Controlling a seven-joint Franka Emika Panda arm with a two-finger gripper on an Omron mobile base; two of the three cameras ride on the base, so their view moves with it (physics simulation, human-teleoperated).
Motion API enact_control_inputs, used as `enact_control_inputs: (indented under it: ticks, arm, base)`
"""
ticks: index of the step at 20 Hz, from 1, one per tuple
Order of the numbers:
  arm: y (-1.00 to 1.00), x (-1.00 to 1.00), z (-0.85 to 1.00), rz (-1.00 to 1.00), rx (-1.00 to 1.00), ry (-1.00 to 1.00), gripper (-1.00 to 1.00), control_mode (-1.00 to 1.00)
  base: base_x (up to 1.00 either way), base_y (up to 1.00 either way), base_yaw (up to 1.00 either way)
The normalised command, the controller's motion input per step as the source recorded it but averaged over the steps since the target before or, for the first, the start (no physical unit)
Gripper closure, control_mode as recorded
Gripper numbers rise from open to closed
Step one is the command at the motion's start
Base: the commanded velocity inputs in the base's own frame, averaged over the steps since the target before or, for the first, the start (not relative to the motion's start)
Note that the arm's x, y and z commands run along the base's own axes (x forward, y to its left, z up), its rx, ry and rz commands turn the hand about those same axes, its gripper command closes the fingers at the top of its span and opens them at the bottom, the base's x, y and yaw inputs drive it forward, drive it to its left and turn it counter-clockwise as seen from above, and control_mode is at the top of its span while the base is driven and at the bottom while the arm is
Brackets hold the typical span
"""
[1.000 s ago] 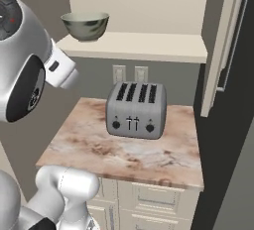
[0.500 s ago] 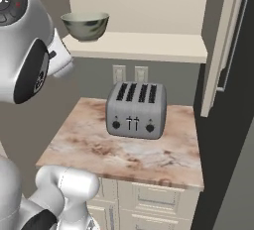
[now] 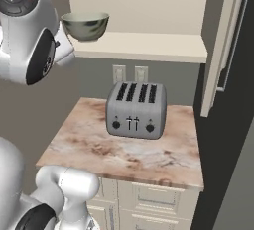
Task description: Pick up the bowls from the cabinet and place each bowl in front of a stool on the dining counter.
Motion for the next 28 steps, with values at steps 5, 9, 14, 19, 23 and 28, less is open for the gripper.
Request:
enact_control_inputs:
  ticks: [5, 9, 14, 19, 23, 28]
  arm:
    - [0.12, 0.52, 0.00, 0.00, 0.11, 0.00, -1.00, -1.00]
    - [0.24, 0.33, -0.03, 0.00, 0.08, 0.05, -1.00, -1.00]
    - [0.18, 0.35, -0.07, 0.00, 0.09, 0.03, -1.00, -1.00]
    - [0.15, 0.47, -0.02, 0.00, 0.02, 0.03, -1.00, -1.00]
    - [0.05, 0.54, -0.10, 0.00, 0.00, 0.00, -1.00, -1.00]
    - [0.00, 0.50, -0.10, 0.00, 0.00, 0.00, -1.00, -1.00]
  base:
    - [0.00, 0.00, 0.00]
    - [0.00, 0.00, 0.00]
    - [0.00, 0.00, 0.00]
    - [0.00, 0.00, 0.00]
    - [0.00, 0.00, 0.00]
    - [0.00, 0.00, 0.00]
